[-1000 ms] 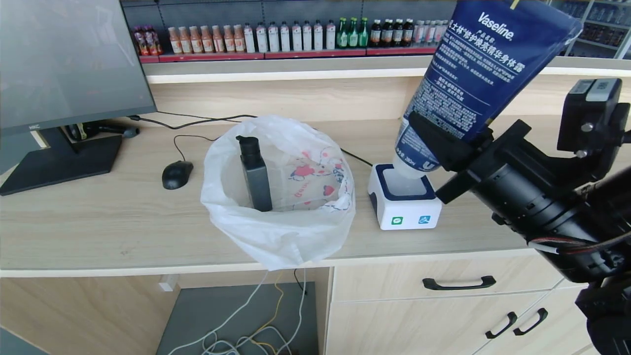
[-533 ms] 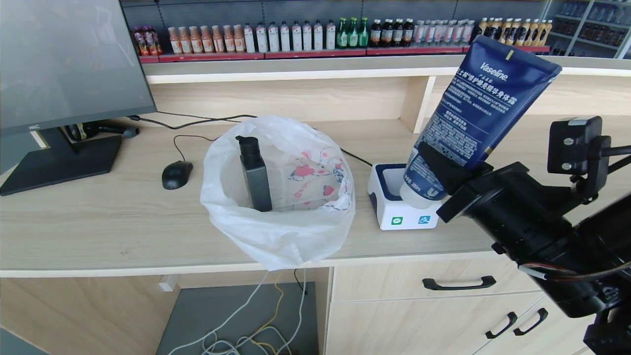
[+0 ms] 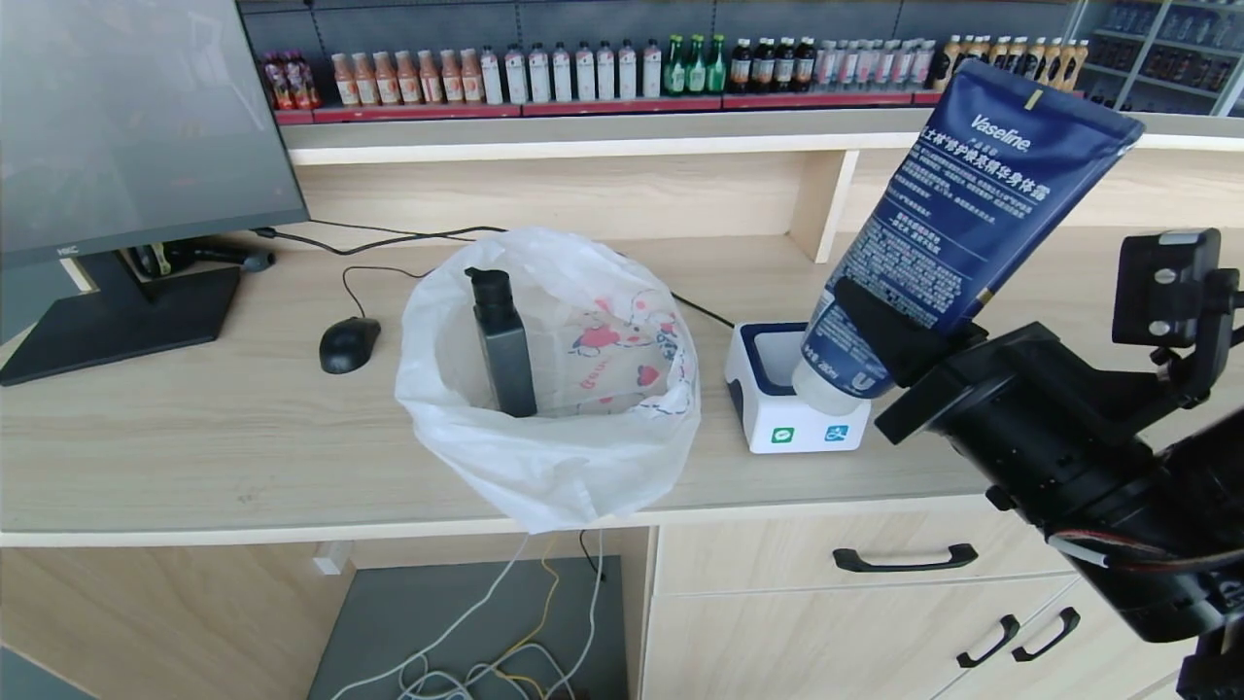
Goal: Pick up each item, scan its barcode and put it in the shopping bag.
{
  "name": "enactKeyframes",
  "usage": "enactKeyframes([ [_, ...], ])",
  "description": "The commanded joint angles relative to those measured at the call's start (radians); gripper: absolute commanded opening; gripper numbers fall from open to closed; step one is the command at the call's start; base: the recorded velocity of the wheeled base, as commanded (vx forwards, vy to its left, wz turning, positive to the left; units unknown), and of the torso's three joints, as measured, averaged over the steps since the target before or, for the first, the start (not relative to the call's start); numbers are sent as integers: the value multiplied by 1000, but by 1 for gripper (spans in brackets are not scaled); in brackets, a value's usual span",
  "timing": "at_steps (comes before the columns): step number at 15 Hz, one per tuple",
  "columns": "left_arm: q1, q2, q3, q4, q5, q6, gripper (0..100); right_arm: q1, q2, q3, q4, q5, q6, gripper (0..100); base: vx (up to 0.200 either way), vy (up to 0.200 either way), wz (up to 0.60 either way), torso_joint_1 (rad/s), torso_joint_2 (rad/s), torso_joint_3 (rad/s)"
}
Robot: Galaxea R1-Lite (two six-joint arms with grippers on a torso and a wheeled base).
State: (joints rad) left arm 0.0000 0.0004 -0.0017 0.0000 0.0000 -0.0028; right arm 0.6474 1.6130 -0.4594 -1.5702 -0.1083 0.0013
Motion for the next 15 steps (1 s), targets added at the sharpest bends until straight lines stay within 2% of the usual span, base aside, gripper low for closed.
enactKeyframes([
  [1,0,0,0,0,0,0,100,1,-4,-2,-1,1,0,0,0,200,0,-7,2,2],
  [11,0,0,0,0,0,-2,100,-3,-12,1,-1,1,0,0,0,200,0,3,2,0],
  [15,0,0,0,0,-2,0,100,-48,15,-12,-1,1,-1,0,0,200,0,4,4,1],
])
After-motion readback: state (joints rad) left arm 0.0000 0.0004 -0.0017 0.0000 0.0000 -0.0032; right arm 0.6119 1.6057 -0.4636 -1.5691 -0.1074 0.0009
